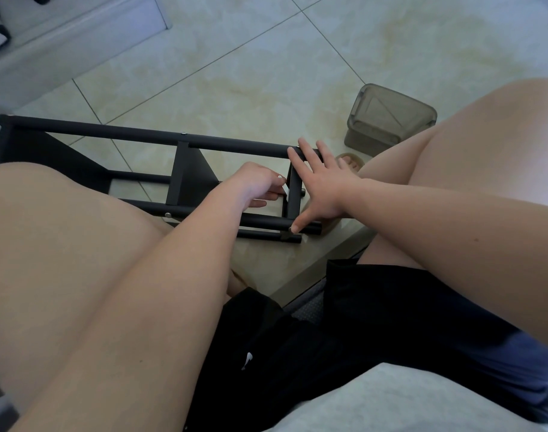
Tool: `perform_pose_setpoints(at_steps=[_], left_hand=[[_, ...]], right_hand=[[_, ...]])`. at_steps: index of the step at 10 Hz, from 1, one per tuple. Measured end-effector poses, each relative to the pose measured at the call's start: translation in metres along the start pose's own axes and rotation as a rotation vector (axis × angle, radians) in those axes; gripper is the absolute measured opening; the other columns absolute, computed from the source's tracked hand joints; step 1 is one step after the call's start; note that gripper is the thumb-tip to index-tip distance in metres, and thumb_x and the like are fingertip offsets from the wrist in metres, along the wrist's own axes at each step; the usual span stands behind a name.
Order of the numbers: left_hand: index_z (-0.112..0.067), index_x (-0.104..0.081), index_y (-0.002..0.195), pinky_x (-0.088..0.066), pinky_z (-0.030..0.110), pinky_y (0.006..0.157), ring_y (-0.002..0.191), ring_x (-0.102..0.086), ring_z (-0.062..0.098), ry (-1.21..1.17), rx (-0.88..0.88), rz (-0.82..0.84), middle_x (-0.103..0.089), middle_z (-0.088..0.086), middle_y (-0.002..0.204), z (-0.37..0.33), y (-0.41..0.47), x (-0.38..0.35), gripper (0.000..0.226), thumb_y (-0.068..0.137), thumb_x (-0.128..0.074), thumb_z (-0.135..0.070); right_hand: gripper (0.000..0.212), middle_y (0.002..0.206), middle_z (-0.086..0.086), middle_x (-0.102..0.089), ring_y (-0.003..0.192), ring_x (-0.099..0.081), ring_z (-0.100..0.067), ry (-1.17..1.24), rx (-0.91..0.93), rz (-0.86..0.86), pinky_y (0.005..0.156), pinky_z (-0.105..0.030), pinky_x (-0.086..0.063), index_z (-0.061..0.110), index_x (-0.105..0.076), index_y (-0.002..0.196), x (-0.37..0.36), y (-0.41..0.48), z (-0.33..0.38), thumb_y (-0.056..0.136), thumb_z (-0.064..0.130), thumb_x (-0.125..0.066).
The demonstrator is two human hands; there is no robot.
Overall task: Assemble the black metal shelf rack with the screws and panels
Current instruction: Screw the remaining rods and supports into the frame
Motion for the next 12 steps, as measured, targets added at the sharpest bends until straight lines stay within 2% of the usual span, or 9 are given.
perform_pose_setpoints(at_steps=[1, 3, 5, 7, 12], left_hand=[[-0.017, -0.069, 0.100, -0.053, 0.033, 0.088, 0.082, -0.070, 0.009, 0.013, 0.007, -0.002, -0.074, -0.008, 0.066, -0.0008, -0.0010, -0.0018, 0.013, 0.097, -0.057, -0.023], [-0.013, -0.068, 0.110, -0.053, 0.031, 0.085, 0.079, -0.069, 0.010, 0.064, 0.003, 0.035, -0.074, -0.003, 0.081, 0.0009, -0.0029, -0.0046, 0.019, 0.099, -0.054, -0.021], [-0.014, -0.069, 0.107, -0.050, 0.028, 0.077, 0.077, -0.069, 0.008, 0.137, -0.019, 0.056, -0.075, -0.003, 0.085, 0.0036, -0.0013, -0.0039, 0.018, 0.098, -0.054, -0.020], [-0.020, -0.068, 0.097, -0.051, 0.028, 0.077, 0.079, -0.070, 0.009, 0.067, -0.043, 0.045, -0.074, -0.004, 0.083, 0.0013, 0.0004, -0.0052, 0.013, 0.098, -0.056, -0.023], [-0.015, -0.068, 0.105, -0.053, 0.030, 0.082, 0.081, -0.071, 0.009, 0.023, 0.012, 0.048, -0.075, -0.004, 0.080, 0.0062, 0.0012, -0.0054, 0.015, 0.098, -0.056, -0.022]], right_hand=[[0.159, 0.164, -0.001, 0.033, 0.153, 0.024, -0.035, 0.001, 0.001, -0.001, 0.122, -0.064, -0.014, 0.025, 0.027, 0.157, -0.0001, 0.0000, 0.0001, 0.050, 0.090, -0.072], [0.160, 0.164, 0.000, 0.033, 0.153, 0.023, -0.035, 0.003, -0.003, -0.001, 0.122, -0.063, -0.015, 0.026, 0.028, 0.157, -0.0006, 0.0005, -0.0002, 0.049, 0.091, -0.071], [0.160, 0.164, -0.001, 0.034, 0.153, 0.023, -0.036, 0.006, -0.001, -0.003, 0.121, -0.064, -0.015, 0.025, 0.028, 0.157, -0.0005, 0.0002, -0.0004, 0.049, 0.090, -0.072], [0.160, 0.164, 0.000, 0.034, 0.153, 0.025, -0.035, 0.015, 0.001, 0.000, 0.122, -0.064, -0.014, 0.026, 0.028, 0.156, -0.0003, 0.0001, -0.0004, 0.049, 0.089, -0.073], [0.160, 0.164, -0.001, 0.033, 0.153, 0.024, -0.035, 0.016, 0.002, -0.005, 0.122, -0.064, -0.015, 0.025, 0.027, 0.157, -0.0002, 0.0000, -0.0001, 0.050, 0.089, -0.073]])
Point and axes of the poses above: each hand's wrist, its own y-axis towards the middle knuckle, its own x-axis out of the back of the hand, z = x × y, the point moved 9 cm from there along y, towards the middle knuckle
